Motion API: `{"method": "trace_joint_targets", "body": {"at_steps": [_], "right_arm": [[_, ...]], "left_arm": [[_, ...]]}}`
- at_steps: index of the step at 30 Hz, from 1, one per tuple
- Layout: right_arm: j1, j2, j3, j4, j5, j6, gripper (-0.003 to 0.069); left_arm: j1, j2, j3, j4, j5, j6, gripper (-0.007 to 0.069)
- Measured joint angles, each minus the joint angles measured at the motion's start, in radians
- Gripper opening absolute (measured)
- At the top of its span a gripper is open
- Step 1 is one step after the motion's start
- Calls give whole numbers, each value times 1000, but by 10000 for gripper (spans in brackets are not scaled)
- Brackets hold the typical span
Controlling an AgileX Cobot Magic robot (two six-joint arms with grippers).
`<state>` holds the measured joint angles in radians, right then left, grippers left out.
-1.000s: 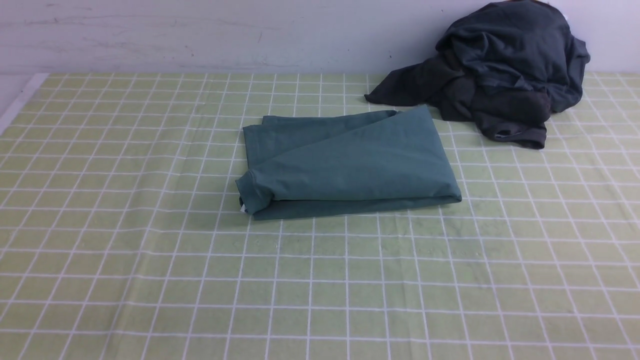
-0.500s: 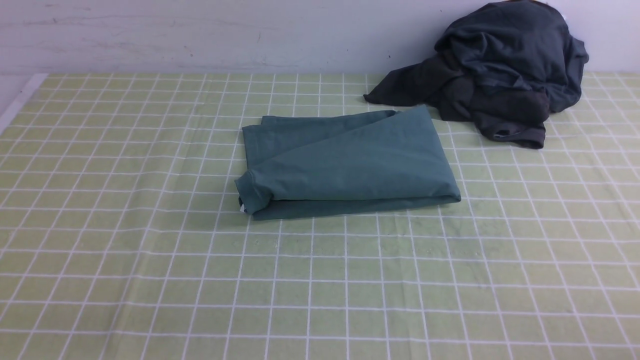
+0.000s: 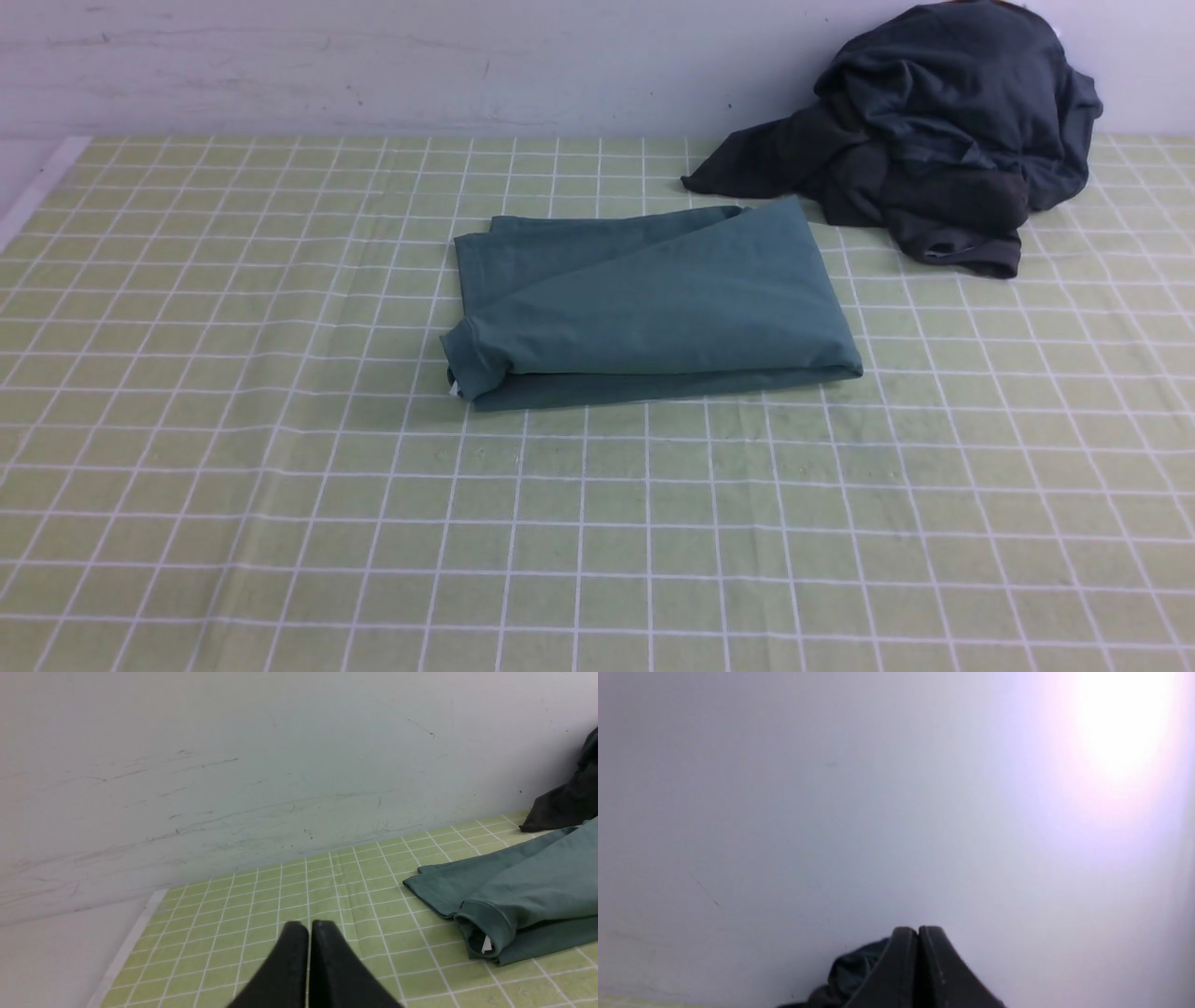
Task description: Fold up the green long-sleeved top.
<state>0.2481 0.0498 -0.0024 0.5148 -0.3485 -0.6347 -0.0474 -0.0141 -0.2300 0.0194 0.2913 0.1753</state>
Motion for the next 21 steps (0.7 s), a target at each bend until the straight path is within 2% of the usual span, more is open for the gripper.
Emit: {"method": "trace_joint_targets", "body": {"at_steps": [1,3,4,9,14,21], "right_arm": [[-42,-18,13,-92,27,107,-10],[-75,-35,22,-140,53,176,-10],[-122,-53,27,-184,97,249,-10],[-239,-60,27,-255,300,272,-10],[-326,-60,27,-319,436,317,-10],[-349,-60,27,-418,622,424,-10]], "left_arm": [[0,0,0,0,0,0,-3],[0,0,0,0,0,0,-3],[0,0,0,0,0,0,-3],[0,0,0,0,0,0,-3],[0,0,0,0,0,0,-3],[0,0,0,0,0,0,-3]]}}
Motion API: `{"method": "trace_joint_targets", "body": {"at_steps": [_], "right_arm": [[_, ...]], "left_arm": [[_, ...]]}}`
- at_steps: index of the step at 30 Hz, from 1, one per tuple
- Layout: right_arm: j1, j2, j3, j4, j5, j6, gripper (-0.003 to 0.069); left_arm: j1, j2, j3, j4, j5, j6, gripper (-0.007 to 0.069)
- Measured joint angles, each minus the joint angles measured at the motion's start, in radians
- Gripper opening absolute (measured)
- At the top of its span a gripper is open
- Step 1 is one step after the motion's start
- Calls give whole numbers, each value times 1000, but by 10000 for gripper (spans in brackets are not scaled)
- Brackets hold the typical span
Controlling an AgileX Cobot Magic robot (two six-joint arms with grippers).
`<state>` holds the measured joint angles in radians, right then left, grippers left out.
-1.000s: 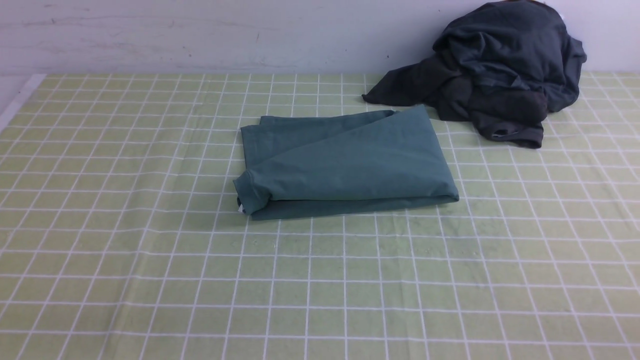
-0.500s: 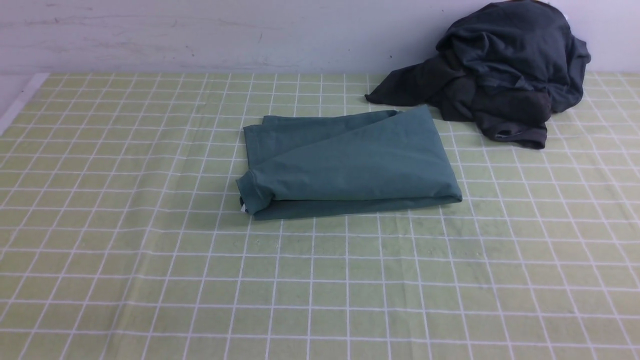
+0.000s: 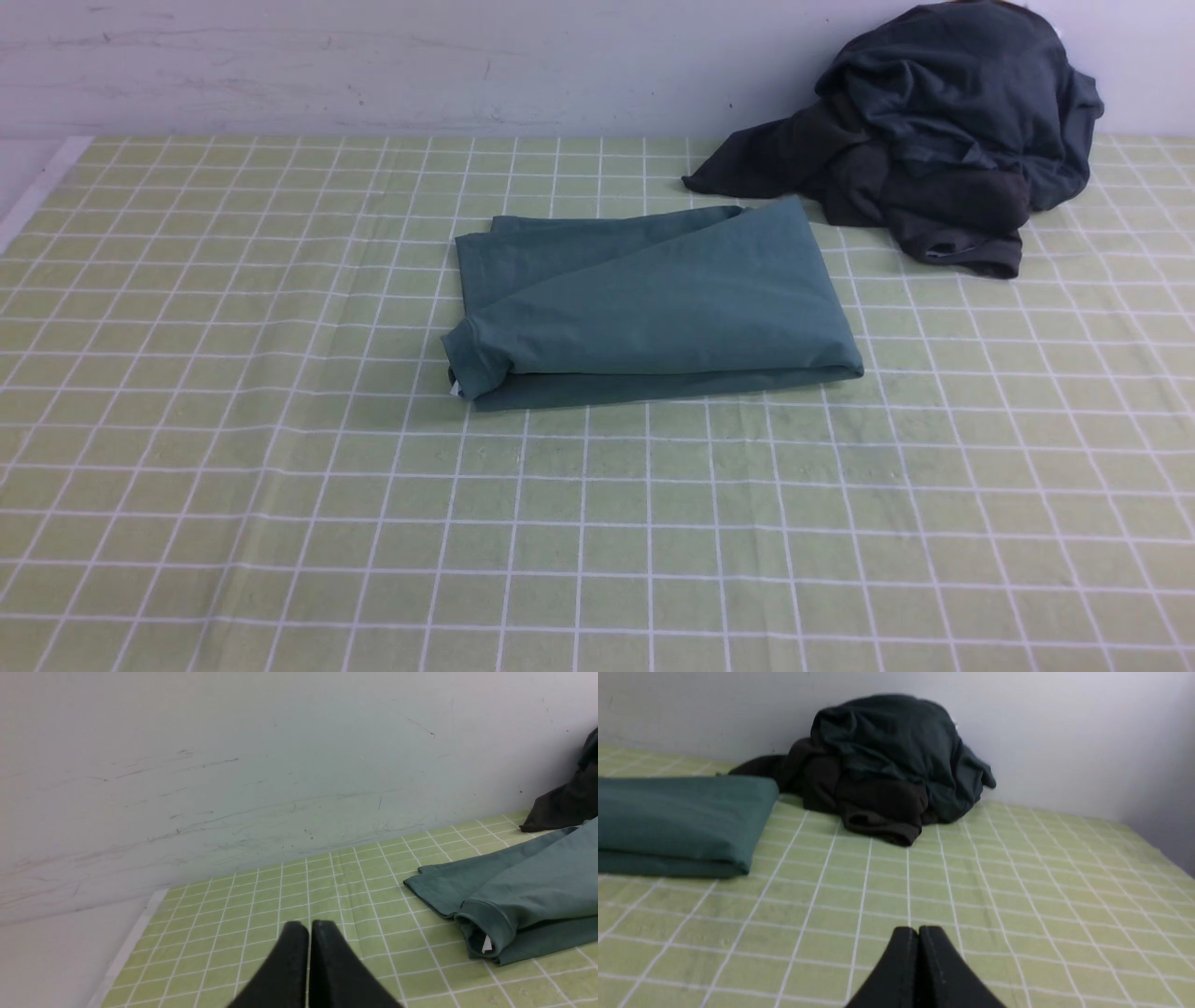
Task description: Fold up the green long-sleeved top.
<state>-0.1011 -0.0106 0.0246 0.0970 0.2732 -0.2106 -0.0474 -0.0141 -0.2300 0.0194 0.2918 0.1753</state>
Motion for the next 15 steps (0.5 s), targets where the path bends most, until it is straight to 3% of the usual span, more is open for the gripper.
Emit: {"method": "trace_joint_targets", "body": {"at_steps": [4,15], "right_arm": [[0,0,-1,-22,82,18,-10],[-1,0,-1,-24,85,20,-10]], "left_arm": [[0,0,0,0,0,0,-3],[0,0,0,0,0,0,-3]]}}
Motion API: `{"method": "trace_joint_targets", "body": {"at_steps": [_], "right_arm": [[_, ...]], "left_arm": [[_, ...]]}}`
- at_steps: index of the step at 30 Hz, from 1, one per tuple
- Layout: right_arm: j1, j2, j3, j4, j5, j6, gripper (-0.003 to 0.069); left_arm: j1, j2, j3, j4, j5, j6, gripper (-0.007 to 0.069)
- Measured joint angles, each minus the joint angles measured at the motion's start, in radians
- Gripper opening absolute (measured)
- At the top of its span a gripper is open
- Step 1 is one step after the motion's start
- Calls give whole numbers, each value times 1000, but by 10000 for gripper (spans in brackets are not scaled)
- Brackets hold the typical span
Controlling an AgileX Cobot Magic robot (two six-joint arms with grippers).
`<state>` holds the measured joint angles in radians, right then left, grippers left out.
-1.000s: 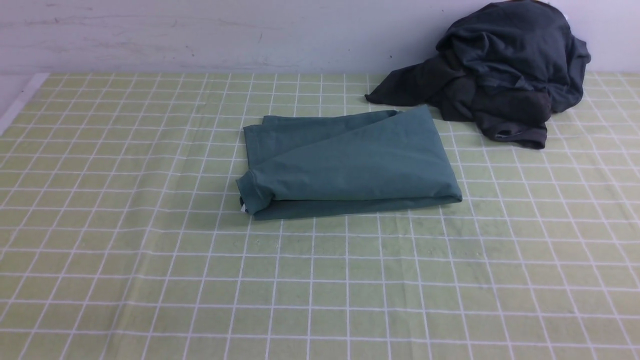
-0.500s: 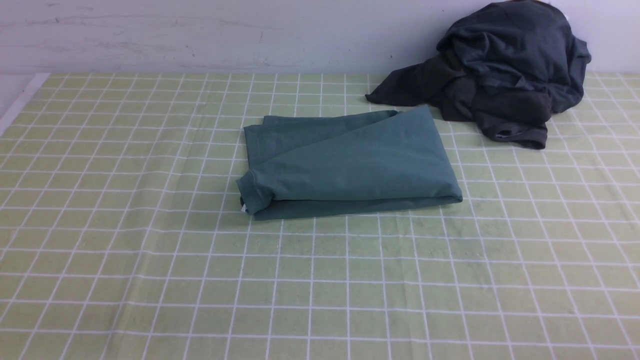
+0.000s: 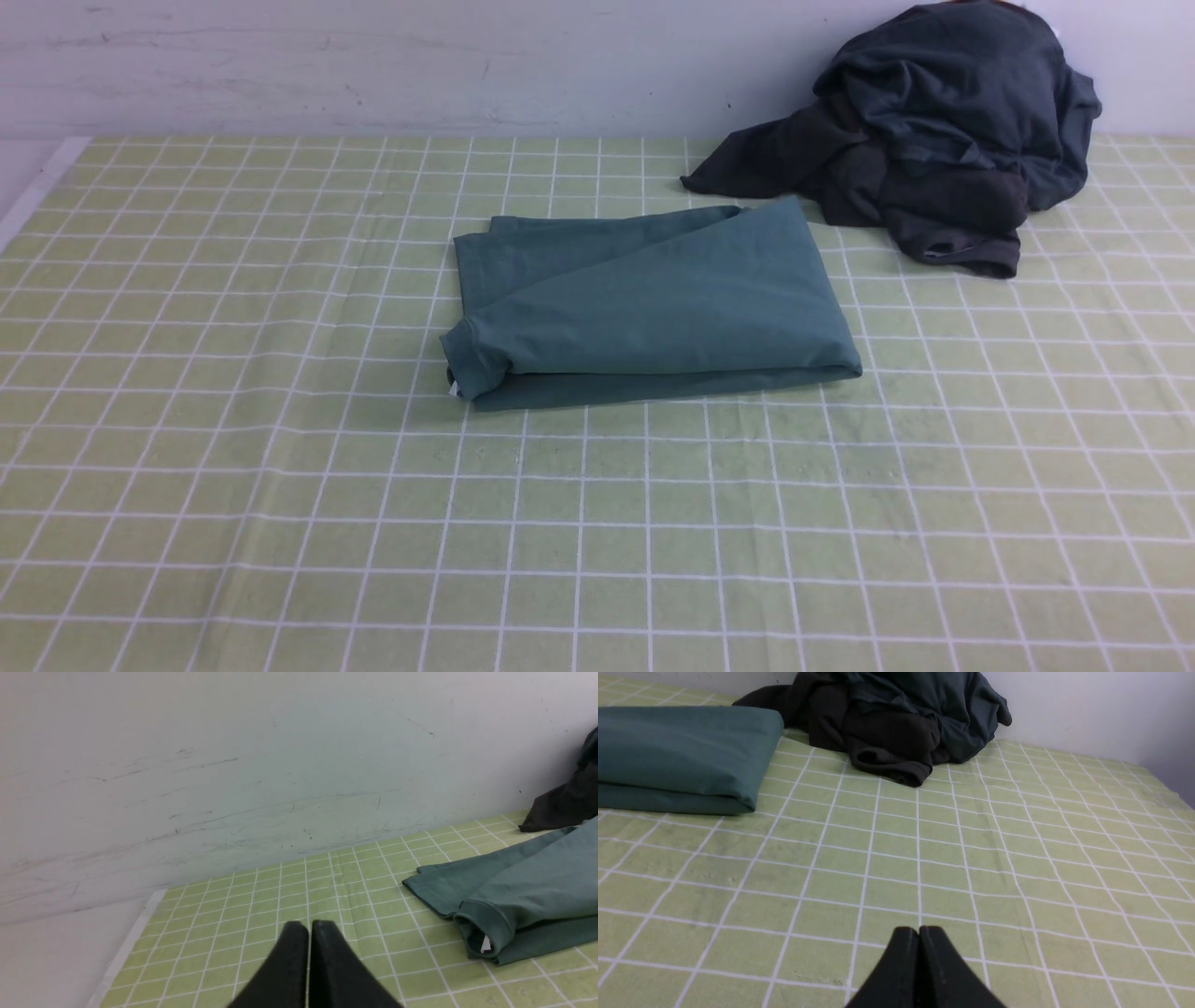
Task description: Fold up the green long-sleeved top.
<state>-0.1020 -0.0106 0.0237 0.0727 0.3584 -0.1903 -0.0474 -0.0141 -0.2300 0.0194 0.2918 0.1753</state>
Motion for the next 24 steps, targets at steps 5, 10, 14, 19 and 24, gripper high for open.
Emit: {"method": "trace_joint_targets", "body": {"at_steps": [5,10,14,19,24], "right_arm": [[0,0,0,0,0,0,-10],[0,0,0,0,0,0,-10],[0,0,0,0,0,1,-10],[0,0,0,0,0,1,-10],[0,0,0,0,0,1,-10]], "left_arm": [[0,0,0,0,0,0,-3],[-4,0,0,0,1,0,-3],[-5,0,0,0,3,0,-3],[-5,0,1,26,98,1,-3],[-5,0,123,10,192,-71,-3]]}}
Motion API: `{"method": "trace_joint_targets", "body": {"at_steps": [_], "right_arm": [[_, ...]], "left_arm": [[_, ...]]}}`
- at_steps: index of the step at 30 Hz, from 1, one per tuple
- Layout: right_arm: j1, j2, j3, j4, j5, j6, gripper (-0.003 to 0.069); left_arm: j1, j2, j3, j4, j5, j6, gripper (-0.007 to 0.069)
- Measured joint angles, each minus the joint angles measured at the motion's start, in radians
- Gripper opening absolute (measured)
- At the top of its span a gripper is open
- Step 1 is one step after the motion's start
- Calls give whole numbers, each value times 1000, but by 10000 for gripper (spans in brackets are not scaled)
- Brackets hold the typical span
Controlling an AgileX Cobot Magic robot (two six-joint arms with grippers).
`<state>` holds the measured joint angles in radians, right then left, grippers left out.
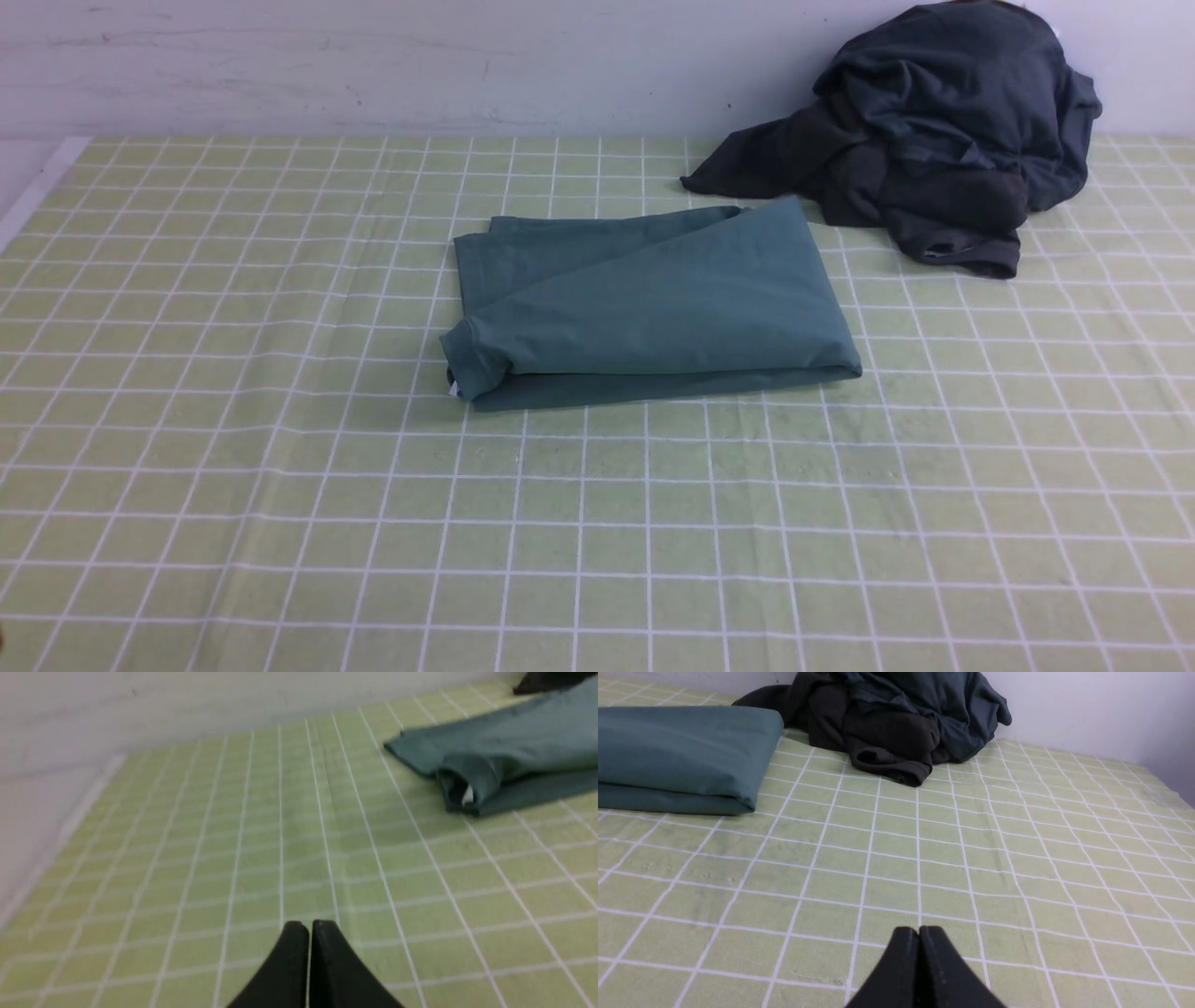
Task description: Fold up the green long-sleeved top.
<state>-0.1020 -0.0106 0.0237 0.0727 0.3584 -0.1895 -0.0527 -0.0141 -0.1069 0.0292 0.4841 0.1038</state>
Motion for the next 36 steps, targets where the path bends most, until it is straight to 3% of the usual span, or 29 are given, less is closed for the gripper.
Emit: {"method": "trace_joint_targets", "body": {"at_steps": [6,28,36], "right_arm": [[0,0,0,-2,2,0,-10],[0,0,0,-2,2,0,-10],[0,0,0,-2,2,0,-10]], "left_arm": [[-2,0,121,1,-111,-63,-3],[-2,0,124,-3,-119,-63,-3],[53,0,124,-3,-120,-63,-3]]}}
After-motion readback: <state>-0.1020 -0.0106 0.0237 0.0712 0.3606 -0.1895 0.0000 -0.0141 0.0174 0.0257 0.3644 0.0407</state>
